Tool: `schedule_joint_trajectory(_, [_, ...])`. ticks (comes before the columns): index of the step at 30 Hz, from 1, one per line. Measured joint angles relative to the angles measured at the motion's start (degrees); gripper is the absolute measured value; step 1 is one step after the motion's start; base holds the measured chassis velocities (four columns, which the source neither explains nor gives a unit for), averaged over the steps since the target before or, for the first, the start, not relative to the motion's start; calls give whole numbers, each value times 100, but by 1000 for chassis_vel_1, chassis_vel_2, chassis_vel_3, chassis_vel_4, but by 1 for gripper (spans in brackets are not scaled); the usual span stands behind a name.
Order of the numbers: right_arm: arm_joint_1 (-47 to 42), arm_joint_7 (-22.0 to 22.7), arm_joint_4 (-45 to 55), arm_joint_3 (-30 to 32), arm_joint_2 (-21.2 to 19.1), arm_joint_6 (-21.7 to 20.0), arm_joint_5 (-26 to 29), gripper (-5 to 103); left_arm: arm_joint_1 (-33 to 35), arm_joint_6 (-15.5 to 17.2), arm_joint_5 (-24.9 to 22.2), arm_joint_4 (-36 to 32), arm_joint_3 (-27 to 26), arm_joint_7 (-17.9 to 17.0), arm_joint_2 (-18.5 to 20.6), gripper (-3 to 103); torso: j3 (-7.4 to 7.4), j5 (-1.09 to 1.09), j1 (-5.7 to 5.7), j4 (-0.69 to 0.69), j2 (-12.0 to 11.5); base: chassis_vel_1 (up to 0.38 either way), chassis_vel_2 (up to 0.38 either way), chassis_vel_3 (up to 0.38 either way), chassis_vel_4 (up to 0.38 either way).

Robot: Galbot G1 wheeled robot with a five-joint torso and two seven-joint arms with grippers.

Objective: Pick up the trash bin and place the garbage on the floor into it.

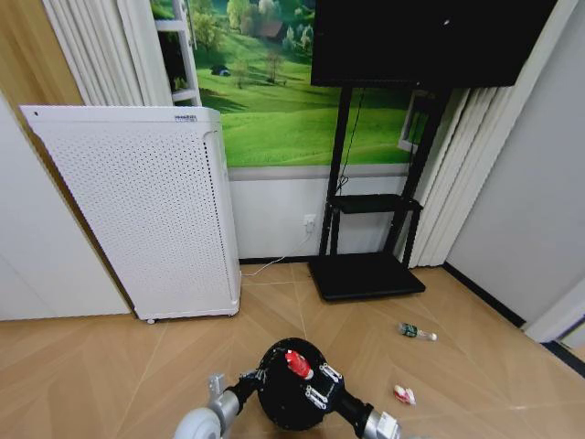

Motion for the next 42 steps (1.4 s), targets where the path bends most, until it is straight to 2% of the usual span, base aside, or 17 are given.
schedule_joint_trajectory(1, [-32,22,3,-34,30,23,-5,60,35,0,-7,-36,-5,-11,-18,4,0,0,0,0,0,0,0,0,0])
schedule_joint_trajectory(2, [-71,55,2,-90,64,48,-17,70,103,0,-9,-87,-26,-24,-42,4,0,0,0,-1,0,0,0,0,0])
schedule_joint_trajectory(4, [-90,72,-7,-135,85,76,-36,70,161,0,-9,-125,-57,-37,-59,4,0,0,0,-1,0,0,0,0,0])
schedule_joint_trajectory(7, [-145,91,24,-168,149,134,-50,87,292,0,-7,-222,-192,-95,-95,4,0,1,0,0,0,0,0,0,0])
schedule_joint_trajectory(8, [-145,91,24,-168,149,134,-50,87,292,0,-7,-222,-192,-95,-95,4,0,1,0,0,0,0,0,0,0])
schedule_joint_trajectory(9, [-171,104,79,-152,161,135,-28,91,338,0,0,-279,-282,-185,-111,4,0,0,0,-1,0,0,0,0,0])
schedule_joint_trajectory(11, [-189,149,188,-82,174,136,60,99,453,-48,6,-426,-532,-746,-168,4,0,0,0,-1,0,0,0,0,0])
schedule_joint_trajectory(12, [-189,149,188,-82,174,136,60,99,453,-48,6,-426,-532,-746,-168,4,0,0,0,-1,0,0,0,0,0])
schedule_joint_trajectory(14, [-186,132,344,-7,154,52,201,100,635,-103,-29,-609,-944,-1320,-205,4,0,0,0,0,0,0,0,0,0])
schedule_joint_trajectory(16, [-181,118,383,5,147,7,235,100,692,-103,-41,-653,-1058,-1404,-208,4,0,1,0,0,0,0,0,0,0])
schedule_joint_trajectory(18, [-102,96,454,23,139,-147,357,100,945,-82,-186,-843,-1526,-1705,-225,4,0,1,0,0,0,0,0,0,0])
schedule_joint_trajectory(19, [-102,96,454,23,139,-147,357,100,945,-82,-186,-843,-1526,-1705,-225,4,0,1,0,0,0,0,0,0,0])
schedule_joint_trajectory(21, [-9,99,401,67,142,-209,402,100,1237,-14,-393,-1000,-1926,-1929,-270,4,0,0,0,1,0,0,0,0,0])
schedule_joint_trajectory(25, [80,123,237,237,178,-229,442,100,1574,-15,-544,-1109,-2328,-2021,-324,4,0,1,0,3,0,0,0,0,0])
schedule_joint_trajectory(29, [12,79,37,670,433,-91,307,100,1609,-24,-659,-1130,-2439,-2111,-281,4,0,1,0,-2,0,-26,-16,21,10])
schedule_joint_trajectory(36, [232,119,-202,862,549,-117,468,100,1845,-66,-729,-1185,-2645,-2258,-345,4,0,1,0,0,0,-117,-108,79,93])
schedule_joint_trajectory(42, [483,461,-685,915,705,-203,811,100,1912,-76,-765,-1248,-2679,-2332,-431,4,1,3,0,-2,0,-185,-185,190,201])
